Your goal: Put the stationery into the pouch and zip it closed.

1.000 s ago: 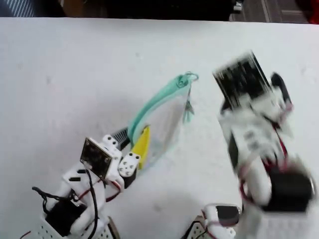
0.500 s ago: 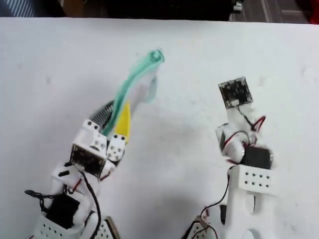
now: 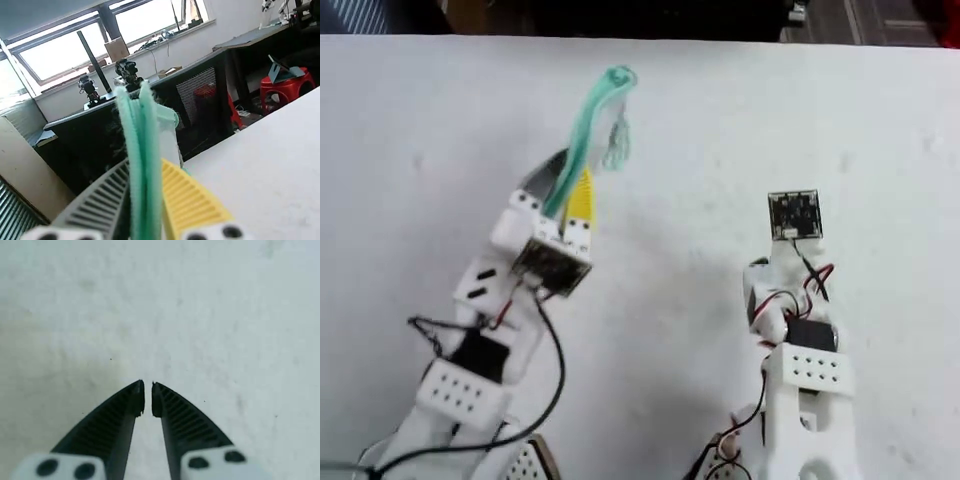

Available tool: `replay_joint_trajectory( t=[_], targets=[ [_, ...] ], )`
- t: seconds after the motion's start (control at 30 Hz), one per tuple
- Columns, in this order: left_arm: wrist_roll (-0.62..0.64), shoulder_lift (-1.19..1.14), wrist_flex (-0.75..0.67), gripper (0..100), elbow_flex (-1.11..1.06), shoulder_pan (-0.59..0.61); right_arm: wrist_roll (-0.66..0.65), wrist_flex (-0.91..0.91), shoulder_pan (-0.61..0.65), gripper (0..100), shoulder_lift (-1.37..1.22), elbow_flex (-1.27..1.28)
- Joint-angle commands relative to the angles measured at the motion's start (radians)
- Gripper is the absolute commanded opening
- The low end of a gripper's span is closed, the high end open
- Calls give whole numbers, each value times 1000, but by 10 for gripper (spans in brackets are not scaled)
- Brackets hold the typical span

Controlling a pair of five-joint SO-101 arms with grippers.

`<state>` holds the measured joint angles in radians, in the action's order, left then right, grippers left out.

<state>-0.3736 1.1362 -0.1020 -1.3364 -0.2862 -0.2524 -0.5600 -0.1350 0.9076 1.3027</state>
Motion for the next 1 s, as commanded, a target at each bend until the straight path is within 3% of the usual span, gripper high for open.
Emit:
replay_joint_trajectory(
  t=[0.0, 0.23, 0.4, 0.6, 0.73, 0.87, 0.97],
  targets=[
    [-35, -326, -87, 20, 213, -90, 5, 54, 4, 17, 8, 9],
    [-83, -707, -94, 20, 299, -220, 5, 111, -38, 17, 8, 26],
    [-80, -728, -94, 20, 295, -283, 14, 143, -127, 17, 7, 28],
    [-78, -731, -81, 20, 290, -308, 14, 163, -133, 17, 7, 41],
    [-69, -730, 18, 116, 276, -320, 6, 171, -133, 17, 7, 52],
    [107, -722, 176, 159, 324, -318, 5, 170, -133, 17, 7, 54],
    [150, -722, 341, 169, 411, -317, 5, 168, -133, 17, 7, 54]
  ],
)
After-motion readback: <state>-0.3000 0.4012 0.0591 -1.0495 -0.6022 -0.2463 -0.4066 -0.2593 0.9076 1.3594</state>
